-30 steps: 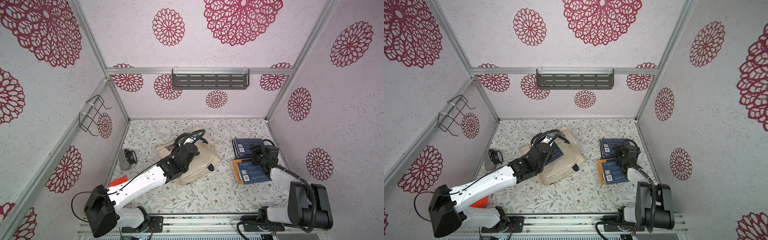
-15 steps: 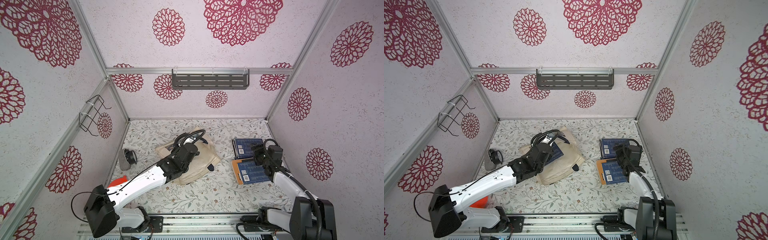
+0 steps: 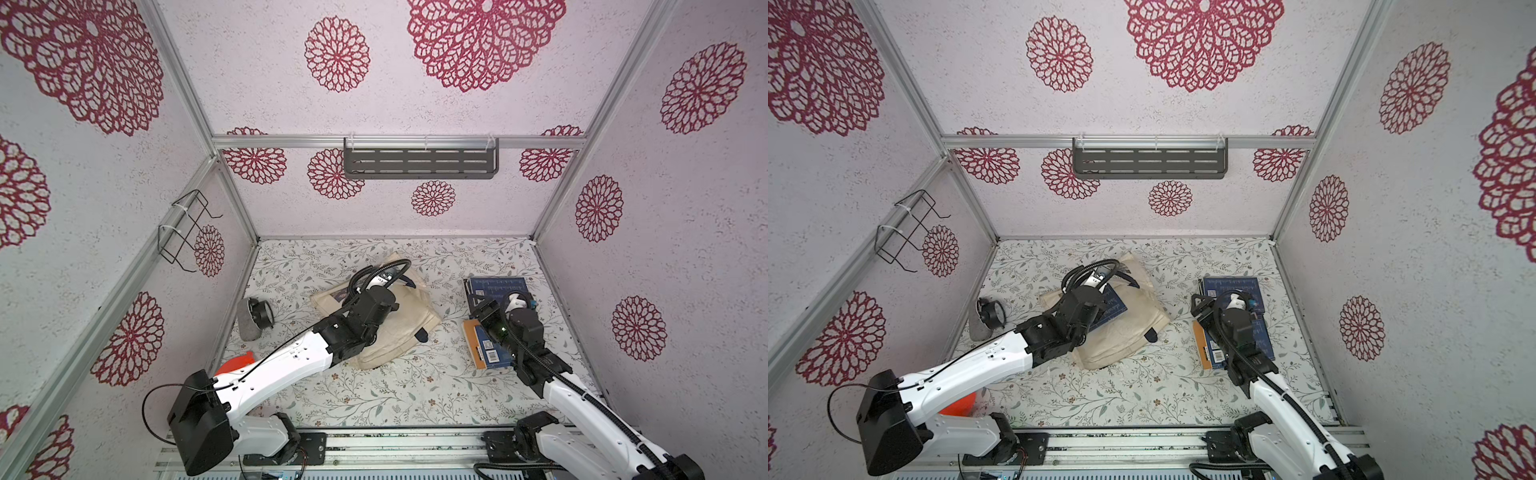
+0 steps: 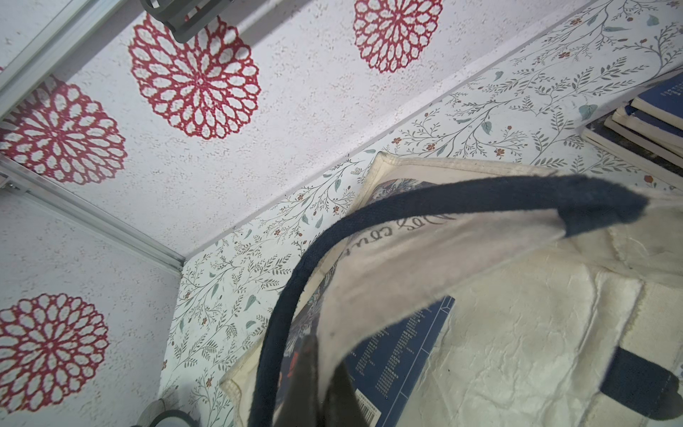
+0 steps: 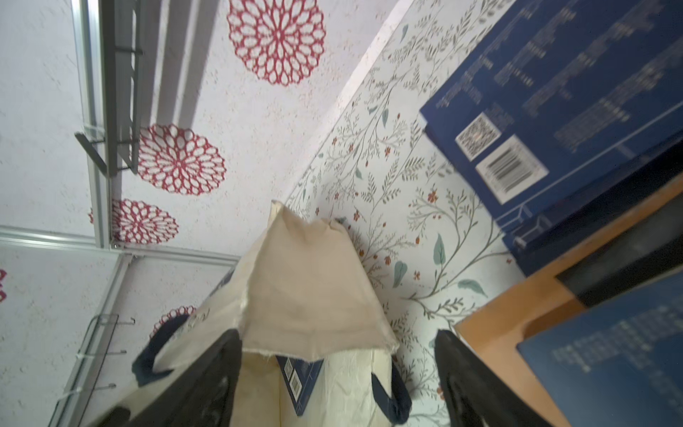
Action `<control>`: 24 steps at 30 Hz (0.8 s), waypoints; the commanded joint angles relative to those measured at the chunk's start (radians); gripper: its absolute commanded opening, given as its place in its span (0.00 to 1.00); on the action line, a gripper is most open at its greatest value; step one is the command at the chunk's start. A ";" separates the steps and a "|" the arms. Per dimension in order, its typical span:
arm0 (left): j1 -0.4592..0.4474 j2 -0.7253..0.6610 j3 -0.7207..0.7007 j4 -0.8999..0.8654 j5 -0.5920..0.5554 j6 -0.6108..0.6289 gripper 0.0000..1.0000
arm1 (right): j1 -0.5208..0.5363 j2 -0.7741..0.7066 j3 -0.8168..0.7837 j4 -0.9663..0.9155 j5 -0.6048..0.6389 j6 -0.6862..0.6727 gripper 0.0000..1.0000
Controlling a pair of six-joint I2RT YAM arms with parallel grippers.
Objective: Take out the books from the canvas bag
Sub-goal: Pick up the book from the canvas bag.
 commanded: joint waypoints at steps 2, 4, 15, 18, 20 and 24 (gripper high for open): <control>-0.003 -0.034 0.019 0.009 0.002 -0.013 0.00 | 0.125 0.027 -0.002 0.065 0.132 -0.006 0.84; -0.002 -0.036 0.018 0.010 0.002 -0.013 0.00 | 0.192 0.049 -0.002 0.095 0.169 -0.011 0.84; -0.002 -0.028 0.019 0.008 0.010 -0.013 0.00 | 0.556 0.204 0.014 0.227 0.455 -0.013 0.82; -0.002 -0.027 0.021 0.005 0.009 -0.013 0.00 | 0.615 0.261 0.023 0.271 0.483 -0.013 0.82; -0.001 -0.027 0.022 0.005 0.009 -0.015 0.00 | 0.643 0.313 0.037 0.304 0.477 -0.016 0.82; -0.003 -0.030 0.021 0.005 0.012 -0.017 0.00 | 0.662 0.431 0.085 0.347 0.414 -0.006 0.82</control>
